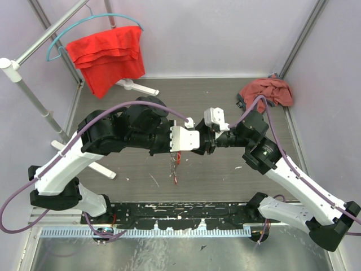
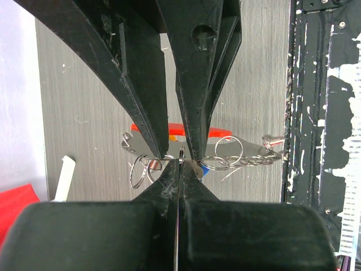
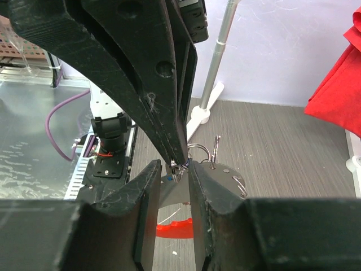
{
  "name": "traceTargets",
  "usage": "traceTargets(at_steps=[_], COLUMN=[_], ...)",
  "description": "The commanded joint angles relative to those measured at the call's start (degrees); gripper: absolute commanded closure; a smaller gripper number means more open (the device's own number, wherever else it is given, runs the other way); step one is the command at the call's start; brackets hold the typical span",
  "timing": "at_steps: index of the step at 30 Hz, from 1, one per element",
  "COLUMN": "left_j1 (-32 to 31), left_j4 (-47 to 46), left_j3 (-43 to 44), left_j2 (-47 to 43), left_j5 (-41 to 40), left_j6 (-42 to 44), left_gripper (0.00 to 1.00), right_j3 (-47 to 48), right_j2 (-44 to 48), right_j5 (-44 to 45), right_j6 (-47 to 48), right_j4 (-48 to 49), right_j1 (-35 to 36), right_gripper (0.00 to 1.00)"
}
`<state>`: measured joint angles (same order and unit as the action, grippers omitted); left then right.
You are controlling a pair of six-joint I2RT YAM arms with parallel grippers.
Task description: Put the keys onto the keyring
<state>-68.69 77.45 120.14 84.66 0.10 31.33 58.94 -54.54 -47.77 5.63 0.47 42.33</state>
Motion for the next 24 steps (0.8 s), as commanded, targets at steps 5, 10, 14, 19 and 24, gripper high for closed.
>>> traceTargets(at_steps=[5, 10, 14, 19, 24], left_j1=[-0.2, -0.2, -0.2, -0.2, -0.2], left_j4=[-0.8, -1.2, -1.7, -2.7, -7.8], left_j3=[2.5, 2.3, 2.3, 1.7, -2.1], left_j2=[-0.3, -0.6, -0.8, -1.5, -4.6], left_j5=[0.8, 1.3, 1.5, 1.4, 0.7], left_j6=[1.6, 1.6, 1.6, 1.8, 1.8], left_gripper=[1.0, 1.0, 1.0, 1.0, 0.98], right_j3=[0.1, 0.3, 0.3, 0.7, 1.7], right_j2=[-0.2, -0.5, -0.7, -0.6, 0.4], right_j5=[-0.7, -0.5, -0.3, 0.1, 2.5], right_j6=[-0.4, -0.1, 0.0, 0.6, 1.0], right_j4=[3.1, 3.1, 3.0, 1.8, 1.3], right_j1=[0.4, 0.5, 0.4, 0.5, 0.4], right_gripper=[0.7, 0.73, 0.77, 0.94, 0.99])
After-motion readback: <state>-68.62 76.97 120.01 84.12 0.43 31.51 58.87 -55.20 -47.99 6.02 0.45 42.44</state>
